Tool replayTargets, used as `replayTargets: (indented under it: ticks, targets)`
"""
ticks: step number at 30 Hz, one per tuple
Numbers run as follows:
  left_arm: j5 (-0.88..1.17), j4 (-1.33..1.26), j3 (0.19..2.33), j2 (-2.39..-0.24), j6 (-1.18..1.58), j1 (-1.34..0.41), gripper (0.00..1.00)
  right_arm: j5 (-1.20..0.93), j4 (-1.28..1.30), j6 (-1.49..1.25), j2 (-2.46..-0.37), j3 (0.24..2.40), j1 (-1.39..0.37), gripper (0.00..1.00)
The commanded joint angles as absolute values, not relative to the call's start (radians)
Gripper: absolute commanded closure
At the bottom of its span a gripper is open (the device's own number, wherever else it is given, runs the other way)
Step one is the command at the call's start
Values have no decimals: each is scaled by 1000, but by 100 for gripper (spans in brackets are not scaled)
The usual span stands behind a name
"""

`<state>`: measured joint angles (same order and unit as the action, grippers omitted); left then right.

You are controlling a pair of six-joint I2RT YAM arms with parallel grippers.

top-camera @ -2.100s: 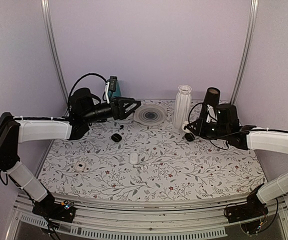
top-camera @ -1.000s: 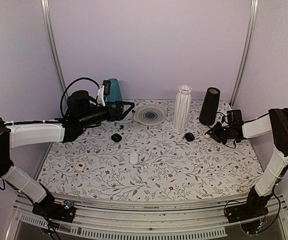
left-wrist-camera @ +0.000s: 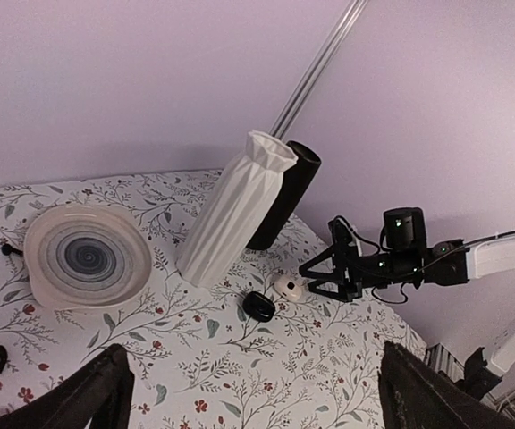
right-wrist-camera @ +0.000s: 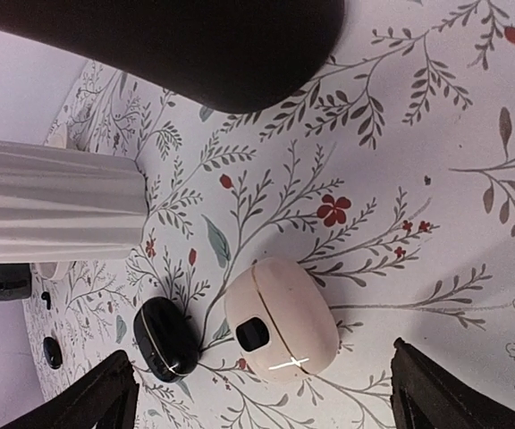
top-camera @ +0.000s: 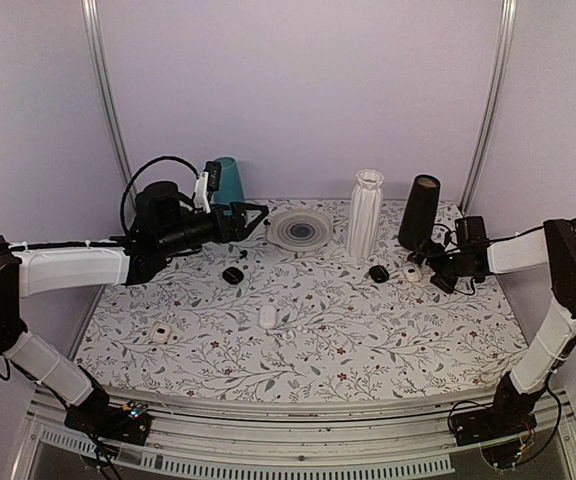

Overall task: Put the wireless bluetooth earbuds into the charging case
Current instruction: Reset both arms

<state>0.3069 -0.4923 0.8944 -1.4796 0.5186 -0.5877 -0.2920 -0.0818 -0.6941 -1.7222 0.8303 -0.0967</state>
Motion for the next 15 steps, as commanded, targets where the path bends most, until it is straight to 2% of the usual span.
replayTargets:
  ticks: [1, 15]
  targets:
    - [318, -503, 896, -1480, 496, -576, 4, -248, -77, -654, -1627, 804, -102, 1]
    - [299, -522, 874, -1476, 495, -574, 4, -79, -139, -494, -1345, 778, -337, 1]
